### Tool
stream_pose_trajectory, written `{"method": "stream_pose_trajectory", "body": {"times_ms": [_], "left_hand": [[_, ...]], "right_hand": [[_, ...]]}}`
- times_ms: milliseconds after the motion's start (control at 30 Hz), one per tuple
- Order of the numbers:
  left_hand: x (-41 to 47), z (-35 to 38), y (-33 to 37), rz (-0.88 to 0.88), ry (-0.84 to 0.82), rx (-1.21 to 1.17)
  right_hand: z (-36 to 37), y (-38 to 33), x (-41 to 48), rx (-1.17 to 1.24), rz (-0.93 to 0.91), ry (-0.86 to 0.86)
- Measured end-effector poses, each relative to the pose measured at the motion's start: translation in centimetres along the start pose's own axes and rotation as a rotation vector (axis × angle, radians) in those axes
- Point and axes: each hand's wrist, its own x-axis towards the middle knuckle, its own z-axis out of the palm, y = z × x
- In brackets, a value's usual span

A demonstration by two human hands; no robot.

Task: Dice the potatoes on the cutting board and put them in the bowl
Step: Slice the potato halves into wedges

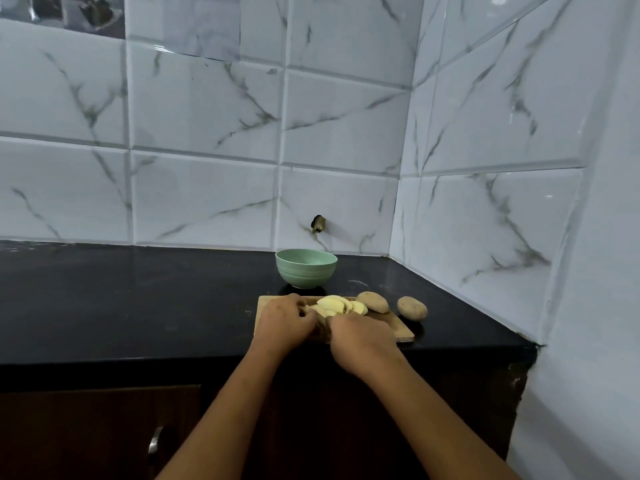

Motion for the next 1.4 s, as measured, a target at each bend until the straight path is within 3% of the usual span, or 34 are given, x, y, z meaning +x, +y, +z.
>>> {"method": "stream_pose_trajectory", "body": {"times_ms": [167,300,500,633,867,1033,1200,1400], "left_hand": [[0.3,0.1,-0.3,-0.012,-0.028,-0.002],[0.4,0.1,-0.5,0.01,-0.037,-0.045],[0.3,0.3,-0.7,0.077,-0.066,0.063],[0.0,0.0,-0.4,0.138,-0.078,0.086],[-0.3,-0.5,-0.4,0.156,-0.131,0.13],[-0.5,-0.7,-0.3,0.146,-0.114,0.097],[-0.6,-0.7,-0.4,0.123,-0.116,0.073],[-0.5,-0.7,-0.3,0.116,-0.112,0.038]], "right_hand": [[1.1,3.7,1.7,0.483,-0.019,-0.122],[3.0,5.2,2.1,0.693,0.026,-0.042],[3.6,5.4,1.6,0.751,0.085,0.101],[3.8,5.5,1.7,0.839,0.093,0.101],[2.1,6.5,1.4,1.005,0.147,-0.134],[0.1,8.4,0.5,0.98,0.184,-0.341],[-0.4,8.8,1.2,1.009,0.347,-0.186],[0.3,8.2,1.3,0.977,0.353,-0.059]]}}
